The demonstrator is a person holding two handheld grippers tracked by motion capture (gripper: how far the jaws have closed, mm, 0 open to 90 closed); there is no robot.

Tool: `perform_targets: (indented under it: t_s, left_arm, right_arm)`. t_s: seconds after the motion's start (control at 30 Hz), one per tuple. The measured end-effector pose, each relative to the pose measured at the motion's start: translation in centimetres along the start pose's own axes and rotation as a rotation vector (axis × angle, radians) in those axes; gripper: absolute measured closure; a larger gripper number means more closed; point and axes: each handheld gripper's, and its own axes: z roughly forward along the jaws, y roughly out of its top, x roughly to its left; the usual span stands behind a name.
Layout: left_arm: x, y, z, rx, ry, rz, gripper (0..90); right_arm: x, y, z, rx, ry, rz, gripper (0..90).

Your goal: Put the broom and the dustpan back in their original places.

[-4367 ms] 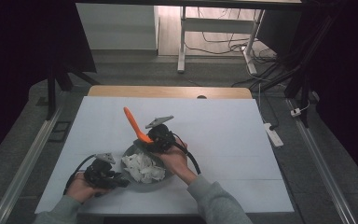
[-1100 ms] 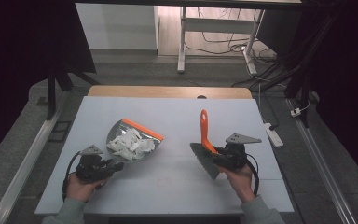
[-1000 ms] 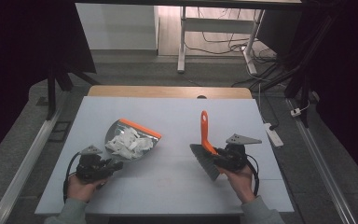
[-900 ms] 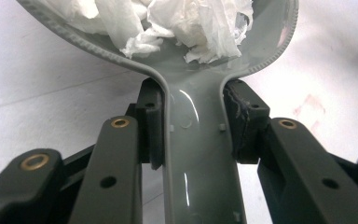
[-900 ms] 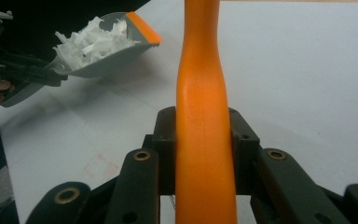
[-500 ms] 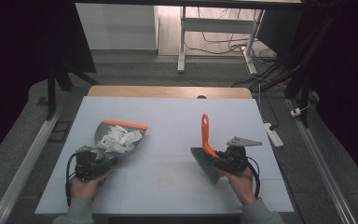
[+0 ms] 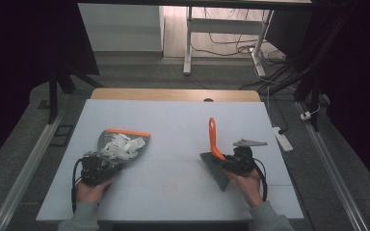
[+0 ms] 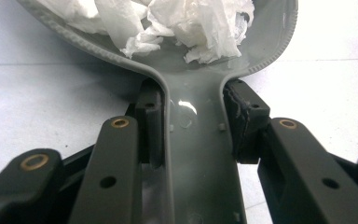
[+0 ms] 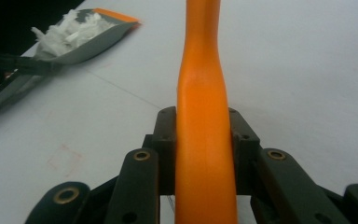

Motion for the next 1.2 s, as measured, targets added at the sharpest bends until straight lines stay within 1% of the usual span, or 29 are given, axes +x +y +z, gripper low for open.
perform_targets:
  t_s: [0.07,0.2,0.23,0.27,0.33,0.43,0.47,0.5,0.53,0.6,0.63,0.7,0.73,0.8,0.87,1.0,1.2]
  left_arm:
    - [0.0,0.0,0.0,-0.002,0.001,-0.002,61.1]
    - [0.1,-0.1,0.1,-0.004,-0.011,-0.007,60.7]
    - [0.1,0.0,0.1,-0.004,-0.015,-0.009,60.4]
    - [0.2,0.0,0.1,-0.006,-0.014,-0.01,58.6]
    - [0.2,0.0,0.1,-0.006,-0.012,-0.009,56.9]
    - [0.2,0.0,0.0,-0.006,-0.003,-0.005,51.5]
    - [0.1,0.0,0.0,-0.007,0.004,-0.004,45.3]
    - [0.1,0.0,-0.1,-0.008,0.013,0.0,45.3]
    - [0.1,0.0,-0.1,-0.009,0.023,0.006,42.6]
    - [0.0,0.0,-0.3,-0.014,0.037,0.021,37.8]
    - [0.0,0.0,-0.5,-0.022,0.044,0.034,36.1]
    - [-0.2,0.0,-0.9,-0.038,0.047,0.06,32.7]
    - [-0.2,0.0,-1.1,-0.042,0.046,0.071,32.3]
    - [-0.4,0.0,-1.4,-0.046,0.056,0.093,30.9]
    - [-0.5,-0.1,-1.5,-0.042,0.061,0.114,30.0]
    - [-0.6,0.0,-1.7,-0.048,0.07,0.139,26.7]
    - [-0.6,0.0,-2.4,-0.061,0.071,0.191,24.8]
  right_arm:
    - [-0.7,0.1,0.3,0.009,-0.011,0.024,69.5]
    - [-1.5,0.3,0.4,0.036,-0.036,0.04,68.5]
    - [-1.5,0.4,0.5,0.041,-0.046,0.035,68.2]
    - [-1.6,0.4,0.5,0.056,-0.068,0.024,67.2]
    - [-1.7,0.4,0.6,0.06,-0.077,0.019,66.8]
    - [-2.0,0.4,0.6,0.077,-0.107,0.01,64.7]
    - [-2.3,0.4,0.7,0.089,-0.128,-0.004,62.7]
    - [-2.3,0.4,0.7,0.089,-0.128,-0.004,62.7]
    - [-2.5,0.4,0.7,0.09,-0.126,0.0,61.7]
    - [-2.8,0.4,0.7,0.098,-0.133,-0.008,58.7]
    - [-2.8,0.4,0.7,0.108,-0.144,-0.013,57.5]
    - [-3.1,0.3,0.8,0.11,-0.15,-0.007,55.7]
    - [-3.1,0.3,0.9,0.111,-0.156,-0.009,54.6]
    - [-3.1,0.3,0.9,0.116,-0.175,-0.017,52.6]
    - [-3.2,0.3,0.9,0.12,-0.185,-0.017,51.2]
    - [-3.4,0.2,0.9,0.131,-0.202,-0.017,49.2]
    - [-3.6,0.2,1.0,0.147,-0.215,-0.013,47.5]
